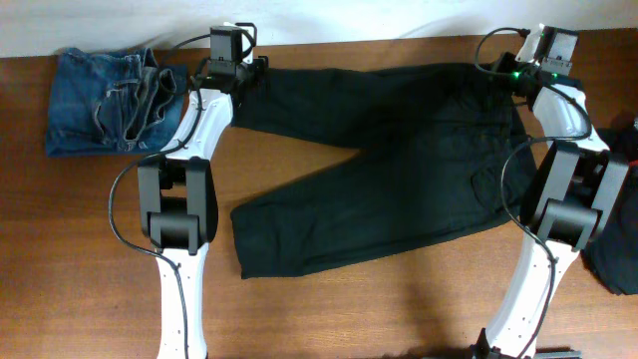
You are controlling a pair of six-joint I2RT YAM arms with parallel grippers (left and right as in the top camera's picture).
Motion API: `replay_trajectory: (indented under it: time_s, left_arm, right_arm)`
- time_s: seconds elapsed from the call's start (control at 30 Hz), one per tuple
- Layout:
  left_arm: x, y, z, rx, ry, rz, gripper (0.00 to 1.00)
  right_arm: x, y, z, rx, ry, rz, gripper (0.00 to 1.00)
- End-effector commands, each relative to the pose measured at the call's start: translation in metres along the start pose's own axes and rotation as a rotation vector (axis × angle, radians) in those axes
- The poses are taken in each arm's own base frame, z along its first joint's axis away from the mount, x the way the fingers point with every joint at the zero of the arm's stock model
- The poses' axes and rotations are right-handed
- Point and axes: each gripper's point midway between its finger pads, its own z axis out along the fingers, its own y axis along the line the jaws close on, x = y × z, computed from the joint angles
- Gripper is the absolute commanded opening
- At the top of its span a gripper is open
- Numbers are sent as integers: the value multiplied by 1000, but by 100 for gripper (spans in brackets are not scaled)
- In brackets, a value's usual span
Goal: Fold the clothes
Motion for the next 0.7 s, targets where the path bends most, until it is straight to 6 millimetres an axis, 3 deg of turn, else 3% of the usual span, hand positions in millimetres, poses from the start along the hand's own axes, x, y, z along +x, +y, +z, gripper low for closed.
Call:
replay_trajectory:
  time_s: [0.0, 0.1, 0.23, 0.5, 0.67]
  left_arm:
    - [13, 3, 13, 9, 26, 2, 61]
    - [24, 4, 18, 7, 51, 0, 61]
    - [23, 2, 18, 23, 50, -1, 59]
    - [21, -3, 18, 51, 40, -3, 22]
    - [16, -4, 17, 52, 29, -2, 14]
  right_arm:
    - [-32, 11, -18, -15, -75, -26, 20]
    - [-32, 11, -18, -15, -75, -25, 20]
    - [-32, 11, -18, -15, -74, -25, 20]
    - [-27, 10, -18, -11, -53, -18, 6]
    - [-26, 9, -18, -10, -51, -17, 4]
